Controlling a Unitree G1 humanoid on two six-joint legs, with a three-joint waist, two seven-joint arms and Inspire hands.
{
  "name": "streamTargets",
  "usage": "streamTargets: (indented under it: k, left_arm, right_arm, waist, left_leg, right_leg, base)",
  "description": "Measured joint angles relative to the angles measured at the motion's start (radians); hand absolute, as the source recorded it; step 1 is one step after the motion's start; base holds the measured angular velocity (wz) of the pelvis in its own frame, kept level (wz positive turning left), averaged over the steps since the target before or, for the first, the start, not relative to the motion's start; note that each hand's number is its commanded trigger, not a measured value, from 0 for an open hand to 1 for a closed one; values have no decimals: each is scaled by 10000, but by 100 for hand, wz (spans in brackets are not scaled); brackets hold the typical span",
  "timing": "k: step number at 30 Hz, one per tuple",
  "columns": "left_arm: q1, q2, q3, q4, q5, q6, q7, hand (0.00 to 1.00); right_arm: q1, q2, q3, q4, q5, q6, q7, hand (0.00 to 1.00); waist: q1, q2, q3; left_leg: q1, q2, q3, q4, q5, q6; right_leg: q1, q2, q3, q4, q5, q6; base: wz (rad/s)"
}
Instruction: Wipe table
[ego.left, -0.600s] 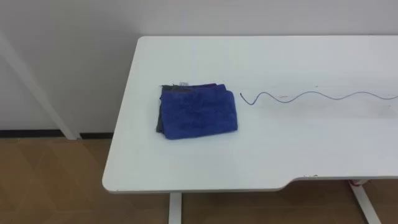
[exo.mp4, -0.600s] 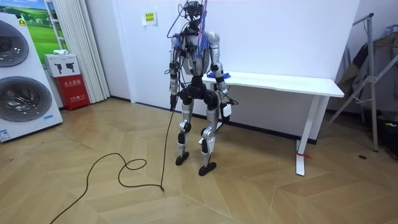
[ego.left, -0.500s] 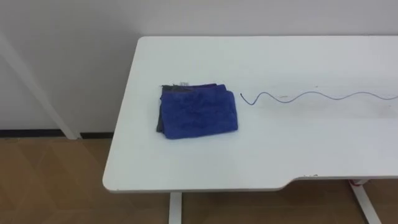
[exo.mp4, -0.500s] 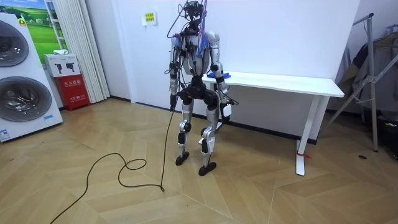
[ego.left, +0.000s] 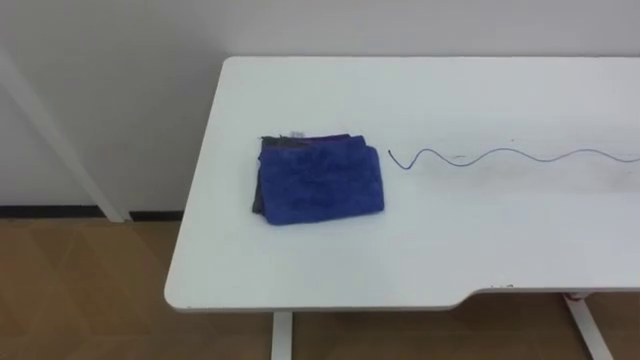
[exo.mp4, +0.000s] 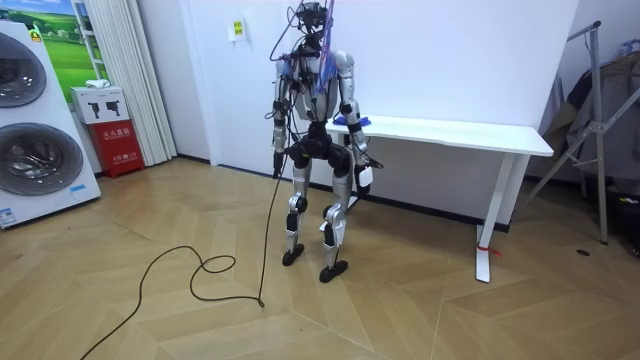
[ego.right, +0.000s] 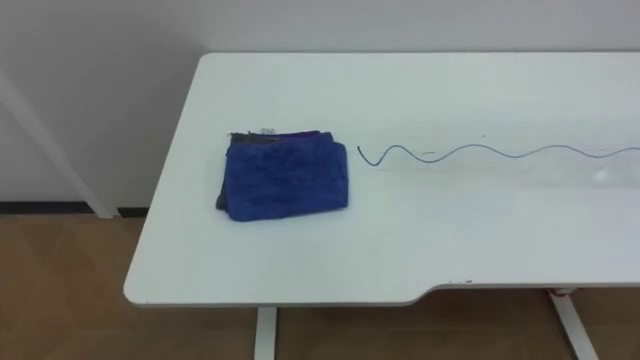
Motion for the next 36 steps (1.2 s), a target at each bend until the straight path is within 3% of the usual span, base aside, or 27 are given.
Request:
streamTargets:
  k: [4, 9, 13, 15, 17, 22, 24, 26, 29, 36]
  left_arm:
    - [30, -16, 394, -12, 7, 43, -57, 0]
    - [229, 44, 1491, -18, -197, 134, -62, 0]
    - [278, 136, 2416, 39, -329, 398, -63, 0]
    - [272, 321, 2566, 23, -263, 453, -66, 0]
    - [310, 534, 2574, -119, -186, 451, -36, 0]
    - [300, 623, 2243, -504, -170, 454, -32, 0]
    - [266, 631, 2010, -702, -54, 454, -80, 0]
    - [266, 662, 1907, -777, 169, 452, -221, 0]
    - [328, 669, 1657, -779, 135, 478, -211, 0]
    - [338, 594, 978, -770, 159, 633, -213, 0]
  right_arm:
    - [75, 14, -1148, 324, 555, 216, -175, 0]
    - [352, -84, -3204, 577, 1846, 457, -803, 0]
    - [456, -473, -5076, 296, 1765, 836, -1812, 0]
    - [468, -773, -5432, -363, 1729, 874, -2517, 0]
    - [349, -1299, -5611, -1462, 1198, 866, -3459, 0]
    - [-150, -2027, -5533, -5428, -822, 729, -5359, 0]
    - [-363, -2052, -5475, -6844, -2170, 710, -5861, 0]
    - [-510, -2067, -5292, -8446, -3459, 626, -6403, 0]
    - [-633, -2067, -5242, -10136, -4578, 614, -6818, 0]
    - [-1324, -2120, -4360, -12248, -6978, 420, -7676, 0]
  waist:
    - [-195, -93, -26]
    - [-546, -244, -7]
    - [-826, -379, -29]
    - [-886, -483, -43]
    - [-920, -576, -64]
    - [-869, -607, -33]
    - [-844, -682, -26]
    - [-754, -762, -75]
    - [-739, -776, -37]
    - [-387, -687, 14]
  left_leg:
    - [-20, -2, -61, 4, 0, 0]
    - [48, -2, -67, 16, 0, 0]
    - [159, -10, -7, 18, -24, 28]
    - [134, -16, 52, 16, -22, 32]
    - [150, -51, 88, -26, -27, 45]
    - [22, -95, 326, 5, 4, 99]
    - [-93, -104, 369, -5, 18, 119]
    - [-179, -110, 383, -20, 25, 127]
    - [-201, -116, 322, -44, 29, 128]
    - [-216, -121, 281, -58, 29, 128]
  right_leg:
    - [62, -1, -57, 9, 0, 0]
    - [163, -2, -49, 27, 0, 0]
    - [141, -27, 11, 84, -20, 22]
    - [17, -43, 96, 208, -36, 16]
    - [-68, -75, 207, 362, -71, 43]
    - [-463, -133, 467, 595, -62, 64]
    - [-639, -144, 519, 651, -61, 64]
    - [-670, -152, 526, 674, -61, 66]
    - [-678, -154, 472, 673, -60, 67]
    - [-749, -155, 456, 665, -58, 67]
  base:
    - [4]
    - [1]
    - [-4]
    - [-10]
    - [-10]
    - [-16]
    - [-6]
    - [-2]
    - [4]
    - [0]
